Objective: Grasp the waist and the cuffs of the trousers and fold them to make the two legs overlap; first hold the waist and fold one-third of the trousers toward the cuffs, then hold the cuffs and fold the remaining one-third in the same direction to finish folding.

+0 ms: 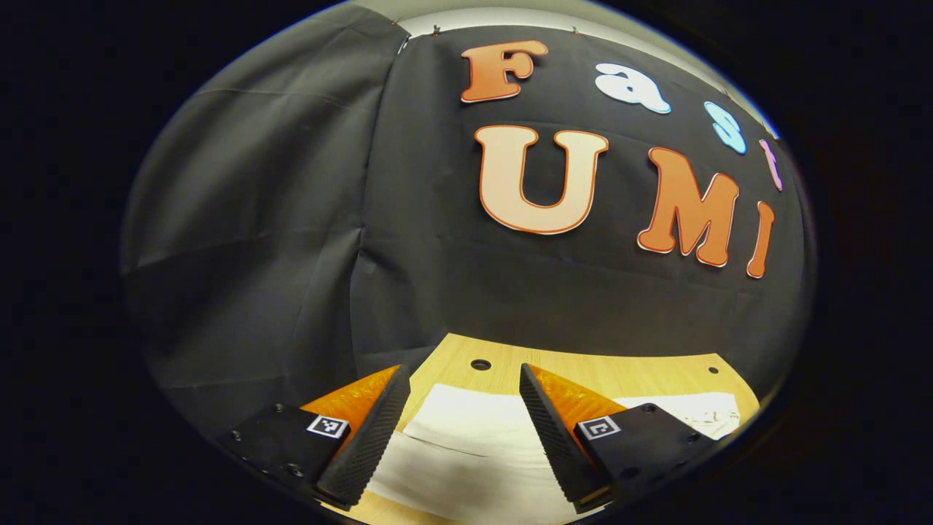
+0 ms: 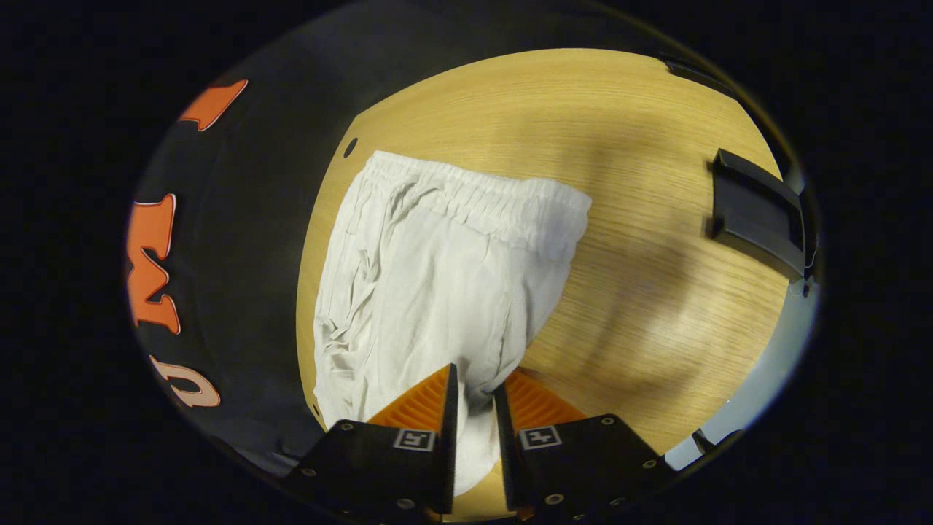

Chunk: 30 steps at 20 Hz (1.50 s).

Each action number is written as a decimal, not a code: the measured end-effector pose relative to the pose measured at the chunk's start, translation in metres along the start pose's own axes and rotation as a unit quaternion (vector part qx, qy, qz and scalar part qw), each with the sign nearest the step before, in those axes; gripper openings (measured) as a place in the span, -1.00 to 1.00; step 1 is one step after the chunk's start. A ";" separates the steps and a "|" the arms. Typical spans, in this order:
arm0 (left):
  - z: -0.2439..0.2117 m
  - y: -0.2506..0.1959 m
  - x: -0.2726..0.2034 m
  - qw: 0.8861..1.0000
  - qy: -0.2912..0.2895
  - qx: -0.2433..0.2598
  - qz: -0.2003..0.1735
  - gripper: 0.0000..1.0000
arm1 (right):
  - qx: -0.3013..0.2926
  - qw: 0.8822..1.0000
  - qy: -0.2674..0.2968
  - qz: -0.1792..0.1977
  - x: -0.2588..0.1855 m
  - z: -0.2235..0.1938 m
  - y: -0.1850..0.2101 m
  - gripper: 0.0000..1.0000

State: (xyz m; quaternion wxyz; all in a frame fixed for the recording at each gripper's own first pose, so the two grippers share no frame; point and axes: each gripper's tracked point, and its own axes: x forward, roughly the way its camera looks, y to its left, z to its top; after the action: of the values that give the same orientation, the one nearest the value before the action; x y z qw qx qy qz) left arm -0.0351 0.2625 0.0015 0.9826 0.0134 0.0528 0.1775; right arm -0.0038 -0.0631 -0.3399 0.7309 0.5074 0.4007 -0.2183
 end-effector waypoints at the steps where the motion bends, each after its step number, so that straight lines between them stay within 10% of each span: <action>1: -0.005 0.003 0.000 1.000 0.002 0.004 0.010 0.96 | 0.009 1.000 0.003 -0.004 0.000 -0.001 -0.002 -0.77; 12: -0.108 -0.001 -0.032 0.982 0.129 -0.137 0.023 0.97 | 0.004 0.999 0.055 0.000 -0.004 -0.003 -0.007 -0.97; 26: -0.262 0.050 -0.063 0.820 0.266 -0.495 0.111 0.98 | 0.016 0.996 0.087 0.004 -0.005 -0.005 -0.010 -0.96; 30: -0.268 0.071 -0.068 0.806 0.274 -0.509 0.127 0.98 | 0.027 0.996 0.090 0.007 -0.005 -0.005 -0.010 -0.97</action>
State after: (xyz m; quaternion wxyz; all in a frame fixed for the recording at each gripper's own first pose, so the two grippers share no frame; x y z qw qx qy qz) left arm -0.1519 0.3076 -0.2550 0.7621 -0.5310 0.2198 0.2982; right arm -0.0163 -0.0629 -0.3425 0.6796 0.5471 0.4554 -0.1771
